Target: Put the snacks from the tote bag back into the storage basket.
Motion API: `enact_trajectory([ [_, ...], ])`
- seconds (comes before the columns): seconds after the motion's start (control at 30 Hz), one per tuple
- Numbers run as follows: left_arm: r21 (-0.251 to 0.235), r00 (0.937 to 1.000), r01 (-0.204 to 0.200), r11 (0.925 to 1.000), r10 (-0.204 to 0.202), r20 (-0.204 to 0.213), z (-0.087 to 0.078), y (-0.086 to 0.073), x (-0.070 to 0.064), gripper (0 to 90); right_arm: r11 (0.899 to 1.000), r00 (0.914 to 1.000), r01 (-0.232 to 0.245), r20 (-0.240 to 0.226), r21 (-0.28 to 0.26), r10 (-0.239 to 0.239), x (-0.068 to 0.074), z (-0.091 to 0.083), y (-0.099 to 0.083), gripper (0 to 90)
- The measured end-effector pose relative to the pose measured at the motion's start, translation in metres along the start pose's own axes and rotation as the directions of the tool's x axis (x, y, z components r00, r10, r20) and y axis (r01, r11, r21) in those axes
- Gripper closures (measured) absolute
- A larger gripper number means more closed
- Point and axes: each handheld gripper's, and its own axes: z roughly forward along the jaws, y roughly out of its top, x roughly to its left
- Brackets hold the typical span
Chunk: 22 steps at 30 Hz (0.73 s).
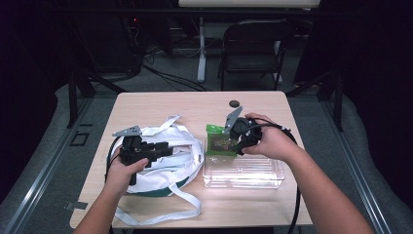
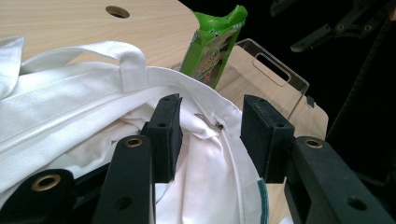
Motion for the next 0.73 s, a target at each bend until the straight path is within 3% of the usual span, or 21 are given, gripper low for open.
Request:
enact_trajectory([
  [0.27, -0.007, 0.9999, 0.009, 0.9999, -0.009, -0.006, -0.002, 0.000, 0.001, 57.7, 0.995, 0.9969, -0.077, -0.019, -0.060, 0.076, 0.011, 0.004, -0.016, 44.5],
  [0.37, -0.006, 0.9999, 0.005, 1.0000, -0.005, -0.010, -0.003, 0.000, 0.002, 57.8, 0.984, 0.9894, -0.145, -0.023, -0.099, 0.143, 0.017, 0.007, -0.027, 45.2],
  [0.5, -0.008, 0.9998, 0.011, 0.9999, -0.011, -0.015, -0.002, -0.001, 0.003, 57.7, 0.971, 0.9797, -0.200, -0.042, -0.128, 0.196, 0.022, 0.014, -0.039, 46.2],
  [0.73, -0.010, 0.9997, 0.018, 0.9998, -0.018, -0.018, -0.003, -0.001, 0.005, 57.7, 0.967, 0.9755, -0.220, -0.029, -0.127, 0.218, 0.020, 0.020, -0.051, 45.5],
])
